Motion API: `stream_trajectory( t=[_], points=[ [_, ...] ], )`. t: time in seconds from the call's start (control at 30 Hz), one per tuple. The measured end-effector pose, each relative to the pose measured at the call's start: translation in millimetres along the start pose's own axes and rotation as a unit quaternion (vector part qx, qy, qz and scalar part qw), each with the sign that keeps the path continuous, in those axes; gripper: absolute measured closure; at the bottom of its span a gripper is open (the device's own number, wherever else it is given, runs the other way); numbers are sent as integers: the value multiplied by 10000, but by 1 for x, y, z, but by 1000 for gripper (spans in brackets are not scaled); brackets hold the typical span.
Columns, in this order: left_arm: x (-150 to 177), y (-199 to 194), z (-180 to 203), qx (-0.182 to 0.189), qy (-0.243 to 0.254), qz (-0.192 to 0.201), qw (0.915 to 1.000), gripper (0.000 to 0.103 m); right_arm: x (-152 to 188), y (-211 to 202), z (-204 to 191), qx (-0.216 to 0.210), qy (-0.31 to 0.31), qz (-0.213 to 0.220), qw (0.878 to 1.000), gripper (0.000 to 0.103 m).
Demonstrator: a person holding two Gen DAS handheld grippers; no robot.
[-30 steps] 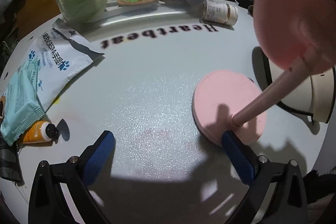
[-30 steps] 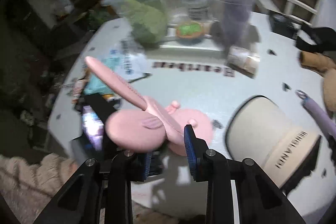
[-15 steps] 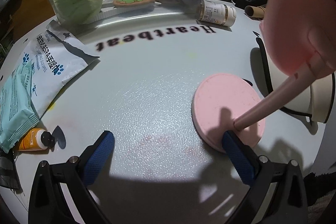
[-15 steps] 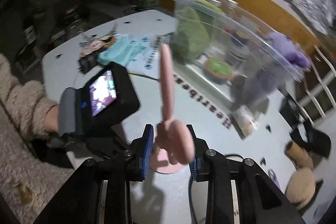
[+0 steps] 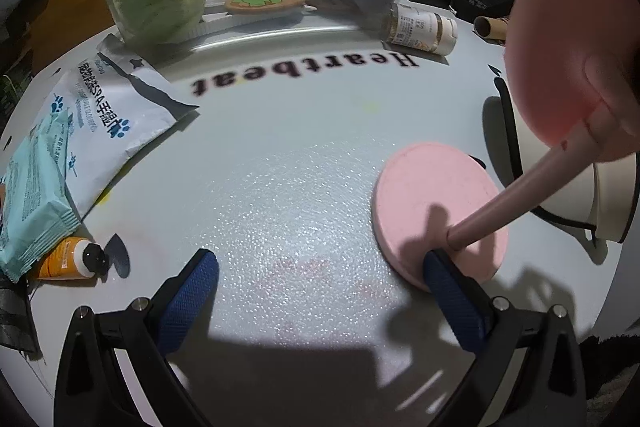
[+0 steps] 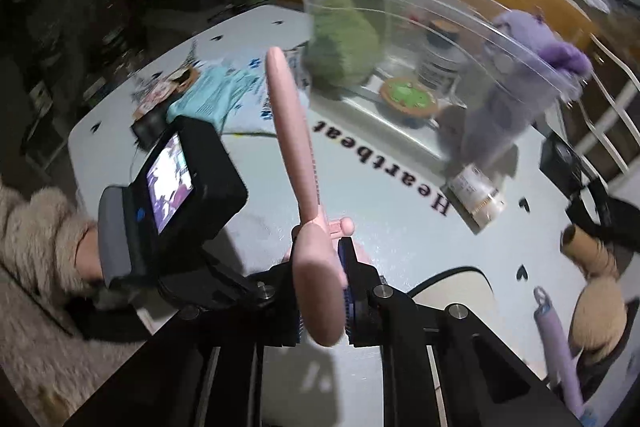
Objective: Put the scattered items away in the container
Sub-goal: 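Move the held pink bunny stand over the clear plastic box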
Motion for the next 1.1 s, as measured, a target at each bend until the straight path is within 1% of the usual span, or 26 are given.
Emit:
stream_trajectory(
  t=[0.13, 0.23, 0.3, 0.37, 0.4, 0.5, 0.53, 0.57, 0.6, 0.63, 0.67, 0.7, 0.73, 0.77, 0.8, 0.87, 0.93, 1.0, 1.07, 1.1],
  points=[
    [-12, -8, -5, -1, -103, 155, 9998, 0, -5, 3, 10, 183, 436, -58, 9989, 89],
    [-25, -20, -4, 136, -203, 345, 9991, 0, -10, 2, 22, 243, 885, -90, 9957, 89],
    [-39, -32, 1, 297, -180, 557, 9978, 0, -14, 0, 27, 204, 1148, -104, 9931, 89],
    [-53, -43, 8, 515, -91, 767, 9957, 0, -21, -4, 28, 192, 1269, -64, 9917, 90],
    [-61, -49, 14, 646, -29, 879, 9940, 0, -28, -8, 29, 191, 1307, -20, 9912, 90],
    [-82, -62, 23, 850, 73, 1181, 9893, 2, -49, -19, 30, 184, 1392, 165, 9900, 90],
    [-90, -66, 25, 910, 102, 1271, 9877, 10, -57, -23, 30, 167, 1434, 226, 9893, 90],
    [-97, -70, 27, 974, 144, 1340, 9861, 27, -65, -27, 30, 151, 1477, 287, 9885, 90],
    [-104, -72, 29, 1038, 211, 1378, 9848, 35, -73, -30, 31, 138, 1513, 344, 9878, 90],
    [-111, -74, 31, 1098, 284, 1408, 9835, 47, -79, -33, 31, 132, 1534, 388, 9873, 90],
    [-117, -77, 33, 1162, 365, 1464, 9817, 55, -86, -36, 30, 135, 1539, 434, 9870, 90],
    [-124, -81, 35, 1213, 454, 1554, 9793, 60, -94, -40, 30, 164, 1505, 488, 9873, 90],
    [-131, -85, 36, 1263, 543, 1644, 9768, 70, -102, -43, 30, 200, 1464, 539, 9876, 90],
    [-138, -89, 38, 1309, 636, 1729, 9741, 77, -109, -45, 31, 256, 1403, 583, 9881, 90],
    [-145, -93, 39, 1334, 747, 1795, 9718, 79, -115, -48, 32, 312, 1346, 628, 9884, 90],
    [-157, -98, 40, 1328, 962, 1876, 9685, 87, -129, -53, 33, 414, 1257, 728, 9885, 90],
    [-175, -104, 40, 1325, 1119, 2007, 9642, 88, -144, -58, 36, 500, 1151, 841, 9885, 90],
    [-196, -110, 40, 1307, 1250, 2205, 9585, 89, -165, -65, 39, 621, 910, 1039, 9885, 90],
    [-225, -116, 38, 1221, 1421, 2508, 9497, 89, -186, -71, 44, 744, 678, 1252, 9870, 90],
    [-239, -118, 36, 1186, 1492, 2654, 9451, 89, -202, -75, 48, 831, 537, 1413, 9850, 90]
  ],
)
Point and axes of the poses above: each gripper's, at about its wrist camera, not at the fingertips, and y roughly the way its jaws point, z to its right, x to its underside, the point moved 10 cm from there along y, roughly the way its jaws point, and after that the axes turned 15 degrees about z, right-handed, at the moved point
